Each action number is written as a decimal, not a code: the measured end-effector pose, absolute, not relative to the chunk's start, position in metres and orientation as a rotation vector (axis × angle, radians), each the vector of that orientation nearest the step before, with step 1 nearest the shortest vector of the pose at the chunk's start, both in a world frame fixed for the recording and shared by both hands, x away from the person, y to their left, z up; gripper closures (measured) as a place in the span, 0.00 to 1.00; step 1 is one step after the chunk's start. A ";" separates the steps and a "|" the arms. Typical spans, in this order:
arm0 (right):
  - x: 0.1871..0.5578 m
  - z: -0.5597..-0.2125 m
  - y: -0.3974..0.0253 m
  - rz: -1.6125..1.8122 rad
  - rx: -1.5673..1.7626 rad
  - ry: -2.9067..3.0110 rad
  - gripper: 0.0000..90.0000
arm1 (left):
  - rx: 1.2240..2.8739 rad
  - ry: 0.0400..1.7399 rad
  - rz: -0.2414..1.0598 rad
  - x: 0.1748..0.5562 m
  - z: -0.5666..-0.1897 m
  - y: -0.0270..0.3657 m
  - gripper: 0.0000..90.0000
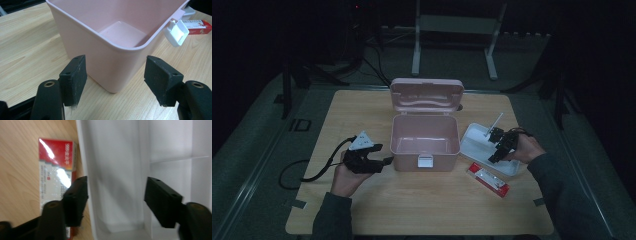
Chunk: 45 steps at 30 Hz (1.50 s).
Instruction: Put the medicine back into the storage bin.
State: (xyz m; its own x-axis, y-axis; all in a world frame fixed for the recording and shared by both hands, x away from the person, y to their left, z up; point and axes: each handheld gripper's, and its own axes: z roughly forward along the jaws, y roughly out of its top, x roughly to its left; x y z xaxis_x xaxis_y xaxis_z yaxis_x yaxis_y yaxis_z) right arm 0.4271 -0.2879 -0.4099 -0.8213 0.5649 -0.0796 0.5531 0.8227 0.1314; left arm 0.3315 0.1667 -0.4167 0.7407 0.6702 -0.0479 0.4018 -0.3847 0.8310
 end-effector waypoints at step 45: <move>0.385 -0.452 -0.263 0.135 0.944 3.007 0.52 | 2.029 0.812 0.365 0.331 -0.418 0.165 0.39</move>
